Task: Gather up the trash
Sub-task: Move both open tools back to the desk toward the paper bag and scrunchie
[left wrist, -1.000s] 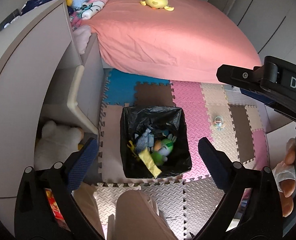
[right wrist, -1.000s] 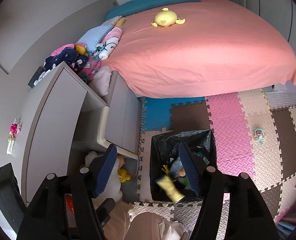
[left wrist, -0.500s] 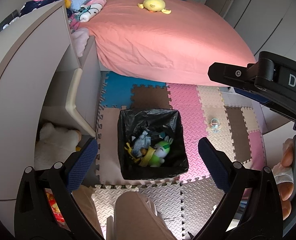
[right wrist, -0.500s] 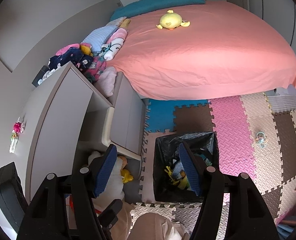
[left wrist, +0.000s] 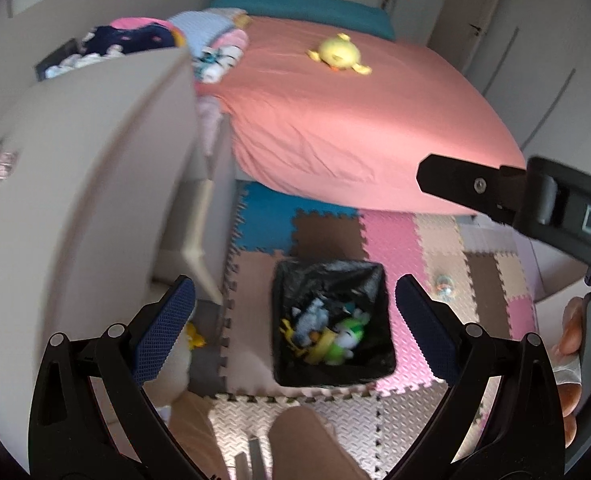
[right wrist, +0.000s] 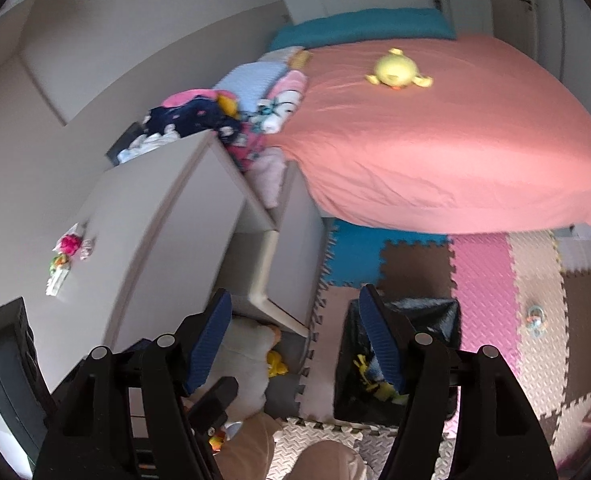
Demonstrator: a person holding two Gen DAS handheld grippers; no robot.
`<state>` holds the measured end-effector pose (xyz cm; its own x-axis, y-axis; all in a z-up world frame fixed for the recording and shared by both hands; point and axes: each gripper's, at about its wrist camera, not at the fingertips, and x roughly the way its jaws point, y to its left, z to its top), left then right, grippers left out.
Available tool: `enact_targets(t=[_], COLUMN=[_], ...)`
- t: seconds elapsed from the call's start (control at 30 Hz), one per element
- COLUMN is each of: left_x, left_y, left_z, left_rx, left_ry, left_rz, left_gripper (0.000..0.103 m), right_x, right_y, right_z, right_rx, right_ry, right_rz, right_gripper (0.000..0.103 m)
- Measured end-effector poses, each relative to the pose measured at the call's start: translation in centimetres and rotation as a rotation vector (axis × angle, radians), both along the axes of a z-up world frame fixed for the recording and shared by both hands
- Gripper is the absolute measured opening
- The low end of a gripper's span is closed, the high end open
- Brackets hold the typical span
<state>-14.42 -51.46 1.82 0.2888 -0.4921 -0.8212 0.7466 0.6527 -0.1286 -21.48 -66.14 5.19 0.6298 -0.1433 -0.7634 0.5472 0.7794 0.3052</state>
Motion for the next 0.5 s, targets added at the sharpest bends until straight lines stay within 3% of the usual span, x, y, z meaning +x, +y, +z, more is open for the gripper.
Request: enact_targets(t=[0.5], left_x=[11.0], left_y=[14.5], left_z=[2.7], left_rx=[-0.009], left_ry=[-0.052], left_rz=[0.299], left_gripper=[0.097], right_x=[13.6], right_y=[12.3], right_z=[2.8], right_rx=[-0.013], right_ry=[-0.031], right_rz=[0.284], right_gripper=[0.068])
